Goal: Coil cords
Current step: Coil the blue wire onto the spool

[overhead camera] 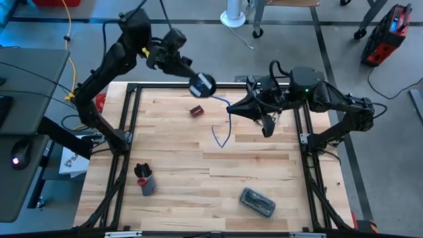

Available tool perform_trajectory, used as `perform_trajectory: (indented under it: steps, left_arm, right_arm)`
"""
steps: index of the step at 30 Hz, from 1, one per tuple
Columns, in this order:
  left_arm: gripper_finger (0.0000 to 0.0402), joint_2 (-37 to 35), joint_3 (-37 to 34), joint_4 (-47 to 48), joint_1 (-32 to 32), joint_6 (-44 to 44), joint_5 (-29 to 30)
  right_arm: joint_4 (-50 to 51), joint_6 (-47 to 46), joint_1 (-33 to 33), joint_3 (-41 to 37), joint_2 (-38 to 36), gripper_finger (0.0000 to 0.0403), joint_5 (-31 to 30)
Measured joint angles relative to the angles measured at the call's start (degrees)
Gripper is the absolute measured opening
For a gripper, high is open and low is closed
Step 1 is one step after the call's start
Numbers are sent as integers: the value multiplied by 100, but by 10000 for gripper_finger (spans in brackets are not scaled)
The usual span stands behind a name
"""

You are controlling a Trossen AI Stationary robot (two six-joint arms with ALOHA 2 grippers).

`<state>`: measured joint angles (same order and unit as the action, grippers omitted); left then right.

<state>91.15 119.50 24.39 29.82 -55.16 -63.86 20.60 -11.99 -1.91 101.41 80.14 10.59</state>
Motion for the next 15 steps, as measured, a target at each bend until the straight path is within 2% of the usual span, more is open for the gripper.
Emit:
perform_trajectory:
  steps: [7,15]
  left_arm:
    - [0,79,0,748,-346,-284,-174]
    - [0,285,0,830,-879,-966,-321]
  right_arm:
    - [28,0,0,0,0,0,22]
    - [119,2,2,0,0,0,45]
